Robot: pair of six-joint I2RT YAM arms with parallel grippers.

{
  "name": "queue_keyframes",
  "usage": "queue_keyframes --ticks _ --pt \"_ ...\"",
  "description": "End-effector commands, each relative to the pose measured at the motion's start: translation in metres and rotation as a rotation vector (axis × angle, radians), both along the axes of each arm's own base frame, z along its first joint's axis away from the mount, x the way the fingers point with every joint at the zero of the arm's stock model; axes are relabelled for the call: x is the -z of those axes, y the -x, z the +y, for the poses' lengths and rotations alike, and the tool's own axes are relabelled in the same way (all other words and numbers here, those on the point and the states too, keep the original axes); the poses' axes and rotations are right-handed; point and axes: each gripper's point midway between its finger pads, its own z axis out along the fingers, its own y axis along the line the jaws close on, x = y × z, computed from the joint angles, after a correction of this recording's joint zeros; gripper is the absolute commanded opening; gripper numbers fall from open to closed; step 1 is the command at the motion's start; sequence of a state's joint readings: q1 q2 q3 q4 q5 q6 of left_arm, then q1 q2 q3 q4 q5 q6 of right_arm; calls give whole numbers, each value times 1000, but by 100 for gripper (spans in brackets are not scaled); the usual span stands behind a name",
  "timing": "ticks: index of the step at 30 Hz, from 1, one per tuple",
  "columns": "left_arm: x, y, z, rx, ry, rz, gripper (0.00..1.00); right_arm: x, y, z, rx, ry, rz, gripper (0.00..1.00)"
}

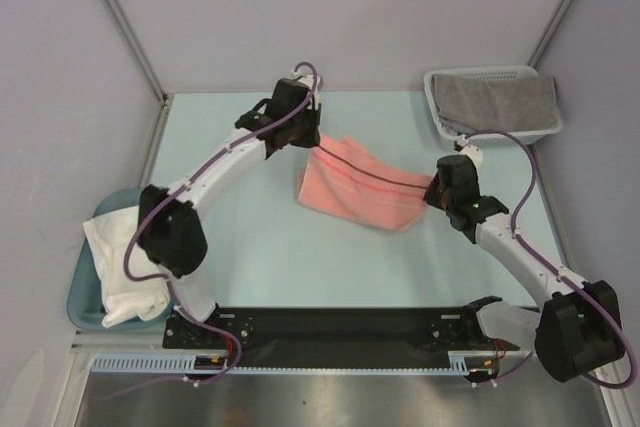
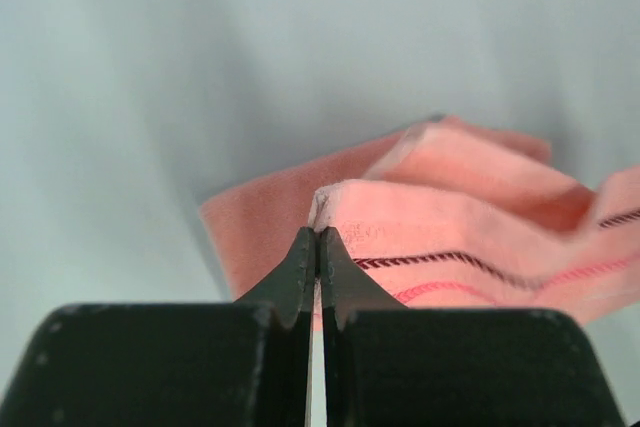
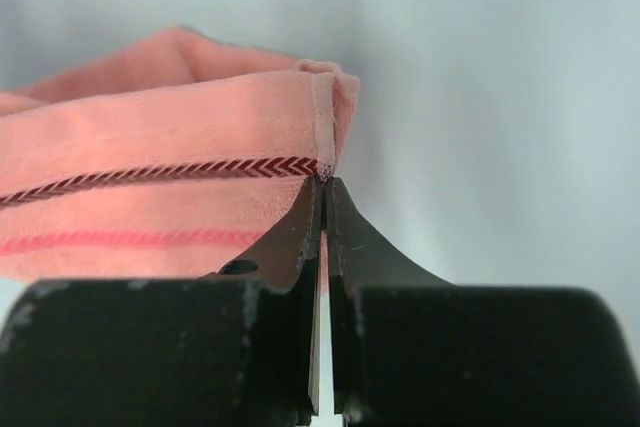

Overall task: Fold and stack the towels
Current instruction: Flatten out the crumpled towel

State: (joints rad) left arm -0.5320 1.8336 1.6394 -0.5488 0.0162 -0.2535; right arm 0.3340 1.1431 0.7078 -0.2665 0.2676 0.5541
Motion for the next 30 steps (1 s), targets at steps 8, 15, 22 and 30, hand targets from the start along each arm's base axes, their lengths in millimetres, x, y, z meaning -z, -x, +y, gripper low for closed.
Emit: queue_keyframes --ticks 8,15,22,30 --pt "-117 46 46 -82 129 -265 1 -111 -25 -2 4 69 -232 0" --pt "-183 101 56 7 225 -425 0 -198 -13 27 -123 86 -440 0" --pt "-274 160 67 77 350 -620 0 -297 19 38 -220 61 -684 0" --pt "-315 194 78 123 423 -673 0 -327 39 43 -287 56 -710 0"
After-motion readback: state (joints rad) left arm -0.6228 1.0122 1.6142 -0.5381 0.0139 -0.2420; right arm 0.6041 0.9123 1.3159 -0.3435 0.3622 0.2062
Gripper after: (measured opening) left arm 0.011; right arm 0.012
